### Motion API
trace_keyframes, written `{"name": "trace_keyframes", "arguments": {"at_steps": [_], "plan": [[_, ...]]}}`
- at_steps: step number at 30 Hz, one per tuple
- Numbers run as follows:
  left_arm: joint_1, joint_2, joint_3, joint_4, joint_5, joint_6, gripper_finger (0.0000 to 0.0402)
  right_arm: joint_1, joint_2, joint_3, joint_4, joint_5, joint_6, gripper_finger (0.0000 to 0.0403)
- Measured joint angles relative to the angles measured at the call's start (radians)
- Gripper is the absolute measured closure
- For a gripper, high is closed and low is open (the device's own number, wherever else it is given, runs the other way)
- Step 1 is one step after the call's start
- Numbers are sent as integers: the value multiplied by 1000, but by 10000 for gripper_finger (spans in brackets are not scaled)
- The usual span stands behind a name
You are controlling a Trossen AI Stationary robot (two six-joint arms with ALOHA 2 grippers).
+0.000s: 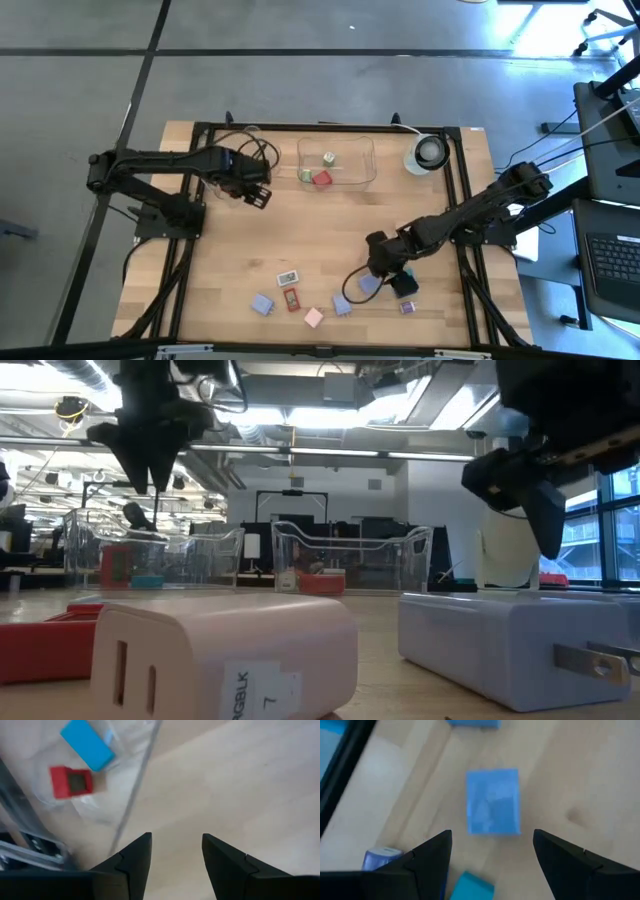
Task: Pick & Place Office items
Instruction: Put the top right blue charger adapter into the right transparent bin
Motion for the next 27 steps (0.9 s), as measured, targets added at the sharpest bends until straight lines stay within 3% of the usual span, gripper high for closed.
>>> {"name": "trace_keyframes", "arguments": {"at_steps": [6, 12, 21, 27], "plan": [[-136, 0, 47, -2, -53, -159, 235, 43, 50, 0, 103, -3, -92, 120], [-241, 0, 167, 0, -214, -256, 240, 54, 84, 0, 124, 0, -150, 120], [-350, 0, 325, 49, -421, -273, 245, 54, 146, 0, 200, 85, -182, 120], [-394, 0, 350, 154, -479, -227, 245, 54, 201, 1, 215, 91, -176, 120]]}}
